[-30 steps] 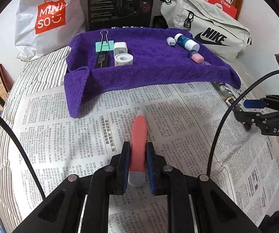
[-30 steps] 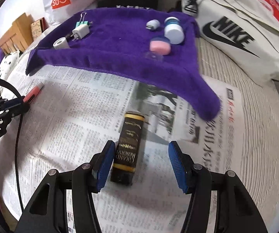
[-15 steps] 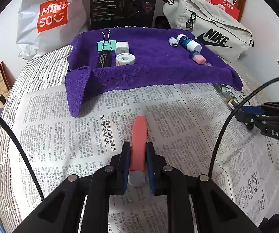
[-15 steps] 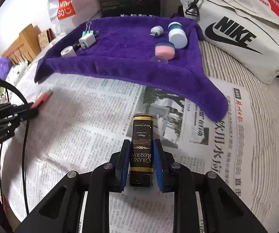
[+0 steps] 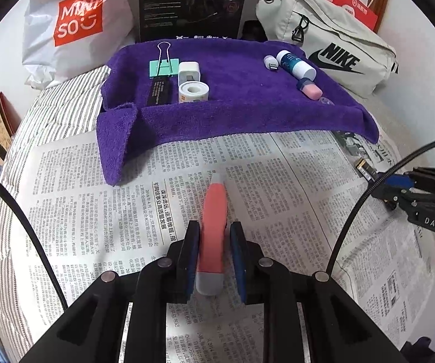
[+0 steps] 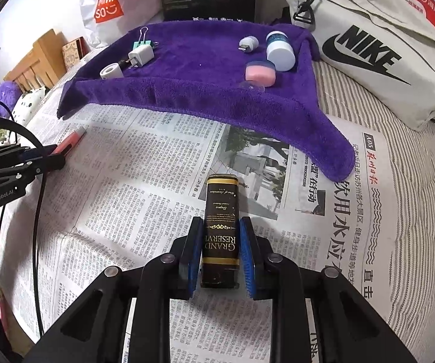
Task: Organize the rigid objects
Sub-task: 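Carry the gold-black bottle onto the towel with the right tool while the left tool carries the tube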
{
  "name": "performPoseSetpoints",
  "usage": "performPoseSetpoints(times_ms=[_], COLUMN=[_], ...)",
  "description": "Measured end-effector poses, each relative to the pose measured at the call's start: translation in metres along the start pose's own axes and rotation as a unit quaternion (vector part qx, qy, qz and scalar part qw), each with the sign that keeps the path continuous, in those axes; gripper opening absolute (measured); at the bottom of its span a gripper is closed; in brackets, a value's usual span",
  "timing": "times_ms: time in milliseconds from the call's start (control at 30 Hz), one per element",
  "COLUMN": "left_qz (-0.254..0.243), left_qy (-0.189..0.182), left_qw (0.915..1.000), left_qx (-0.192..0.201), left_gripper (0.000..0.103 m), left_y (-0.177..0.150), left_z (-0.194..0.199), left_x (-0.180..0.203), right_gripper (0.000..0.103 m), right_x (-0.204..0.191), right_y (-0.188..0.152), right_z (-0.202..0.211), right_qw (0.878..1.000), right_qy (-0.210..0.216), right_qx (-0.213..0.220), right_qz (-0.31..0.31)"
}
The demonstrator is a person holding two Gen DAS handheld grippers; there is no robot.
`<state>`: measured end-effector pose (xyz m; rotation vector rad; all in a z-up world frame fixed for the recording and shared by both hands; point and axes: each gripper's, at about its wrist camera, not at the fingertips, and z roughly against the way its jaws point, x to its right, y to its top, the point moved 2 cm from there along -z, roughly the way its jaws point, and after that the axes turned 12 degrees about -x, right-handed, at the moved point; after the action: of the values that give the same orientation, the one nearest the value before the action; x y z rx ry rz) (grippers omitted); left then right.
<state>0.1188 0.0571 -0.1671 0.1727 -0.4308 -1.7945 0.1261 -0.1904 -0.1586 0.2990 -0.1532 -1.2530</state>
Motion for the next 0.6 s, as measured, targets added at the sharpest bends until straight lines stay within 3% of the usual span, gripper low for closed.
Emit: performPoseSetpoints(times_ms=[400,600], left_qz=[-0.027,-0.006], left_qy=[0.029,0.004], left_qw=[0.9991,0.9998], left_qx=[-0.015,-0.016], left_gripper=[0.016,0.016], left_y=[0.008,0.010], left_z=[-0.005,-0.001], left_x=[0.008,0.004], right_gripper=[0.024,0.024], right_x=[0.001,0.008], right_y=[0.001,0.003], right_z=[-0.001,0.001], right_qw=[1.000,0.998], right_qy=[0.017,0.055], right_qx=[0.005,0.003], right_qz=[0.011,0.002])
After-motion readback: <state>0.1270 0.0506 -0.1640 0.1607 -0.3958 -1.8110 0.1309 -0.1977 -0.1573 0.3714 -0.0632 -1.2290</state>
